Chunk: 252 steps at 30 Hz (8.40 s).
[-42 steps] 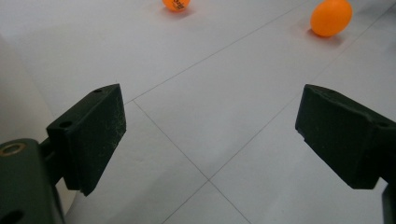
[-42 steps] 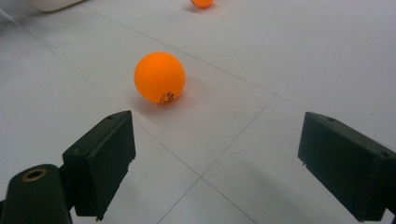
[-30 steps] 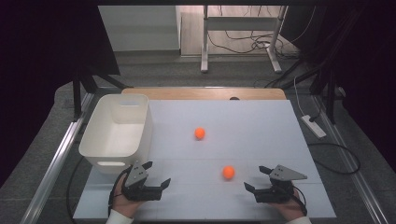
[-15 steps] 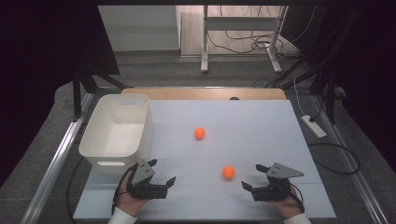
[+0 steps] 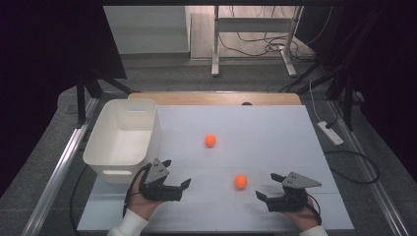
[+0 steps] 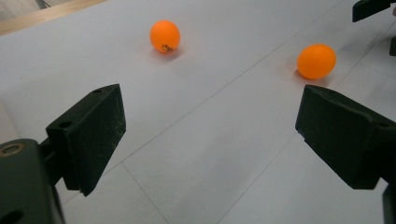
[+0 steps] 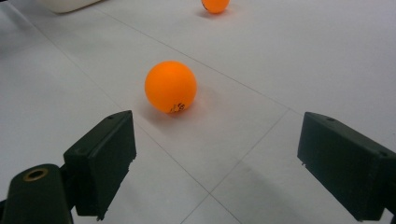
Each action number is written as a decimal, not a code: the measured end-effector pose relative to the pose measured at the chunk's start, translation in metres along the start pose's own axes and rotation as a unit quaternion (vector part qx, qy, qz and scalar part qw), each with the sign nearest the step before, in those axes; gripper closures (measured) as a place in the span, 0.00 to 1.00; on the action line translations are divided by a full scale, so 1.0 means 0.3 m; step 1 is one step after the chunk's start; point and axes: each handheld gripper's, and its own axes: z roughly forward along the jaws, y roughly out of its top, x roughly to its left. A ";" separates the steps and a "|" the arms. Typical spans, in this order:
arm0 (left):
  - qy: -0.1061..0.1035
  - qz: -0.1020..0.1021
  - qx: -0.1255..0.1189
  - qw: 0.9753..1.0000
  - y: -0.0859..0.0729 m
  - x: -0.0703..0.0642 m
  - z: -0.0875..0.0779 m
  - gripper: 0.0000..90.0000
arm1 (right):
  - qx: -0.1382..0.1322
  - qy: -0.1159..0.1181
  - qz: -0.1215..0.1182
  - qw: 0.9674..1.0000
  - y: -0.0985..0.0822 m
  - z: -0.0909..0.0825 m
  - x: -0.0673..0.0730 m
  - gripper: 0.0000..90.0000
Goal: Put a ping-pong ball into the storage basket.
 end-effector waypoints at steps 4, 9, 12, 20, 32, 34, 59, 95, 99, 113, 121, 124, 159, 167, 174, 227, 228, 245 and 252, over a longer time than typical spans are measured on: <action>0.003 0.000 0.003 1.000 0.013 0.005 0.017 0.10 | 0.002 -0.001 -0.002 1.000 0.000 0.001 -0.001 0.12; 0.006 0.002 0.006 1.000 0.019 0.004 0.034 0.10 | 0.002 -0.002 -0.001 1.000 -0.002 -0.001 -0.003 0.12; 0.004 0.002 0.010 1.000 0.025 0.002 0.045 0.10 | 0.005 -0.004 -0.003 1.000 -0.002 0.000 -0.003 0.12; 0.000 -0.008 0.010 1.000 0.044 0.007 0.069 0.11 | 0.007 -0.004 -0.003 1.000 -0.002 0.003 0.000 0.13; -0.007 -0.003 0.025 1.000 0.100 -0.005 0.132 0.11 | 0.002 -0.005 -0.002 1.000 -0.003 -0.001 -0.004 0.13; -0.008 -0.001 0.026 1.000 0.107 -0.005 0.138 0.11 | 0.002 -0.006 -0.001 1.000 -0.003 -0.001 -0.004 0.13; 0.003 -0.005 0.058 0.998 0.180 0.038 0.237 0.11 | 0.008 -0.007 -0.004 1.000 -0.008 0.000 -0.007 0.13; 0.016 -0.005 0.081 0.997 0.268 0.089 0.376 0.11 | 0.003 -0.004 -0.005 1.000 -0.007 -0.003 -0.007 0.13; 0.016 -0.009 0.085 0.996 0.271 0.102 0.391 0.11 | 0.001 -0.001 -0.007 1.000 -0.008 -0.007 -0.009 0.13; 0.018 -0.012 0.107 0.994 0.271 0.134 0.470 0.11 | 0.002 0.003 -0.011 1.000 -0.009 -0.004 -0.009 0.13; 0.017 -0.019 0.116 0.993 0.265 0.149 0.497 0.12 | 0.005 0.002 -0.012 1.000 -0.010 -0.002 -0.014 0.13; 0.014 -0.029 0.114 0.993 0.262 0.154 0.512 0.12 | 0.008 -0.002 -0.012 1.000 -0.011 -0.004 -0.016 0.13; 0.002 -0.037 0.129 0.991 0.259 0.185 0.630 0.32 | 0.011 -0.006 -0.015 1.000 -0.014 -0.004 -0.021 0.13; -0.017 -0.046 0.138 0.989 0.247 0.195 0.641 0.41 | 0.012 -0.004 -0.012 1.000 -0.015 -0.001 -0.020 0.13; -0.030 -0.054 0.140 0.988 0.245 0.199 0.639 0.56 | 0.013 -0.005 -0.012 1.000 -0.015 0.000 -0.021 0.13; -0.058 -0.036 0.040 0.997 0.296 0.106 0.319 0.56 | 0.011 -0.013 -0.008 1.000 -0.014 -0.006 -0.024 0.13; -0.059 -0.035 0.037 0.997 0.298 0.105 0.316 0.56 | 0.012 -0.013 -0.007 1.000 -0.014 -0.006 -0.024 0.13; -0.070 -0.033 0.006 0.997 0.313 0.084 0.246 0.56 | 0.012 -0.018 -0.008 1.000 -0.015 -0.008 -0.025 0.13; -0.068 -0.018 0.001 0.998 0.316 0.063 0.223 0.56 | 0.013 -0.023 -0.008 1.000 -0.015 -0.011 -0.030 0.13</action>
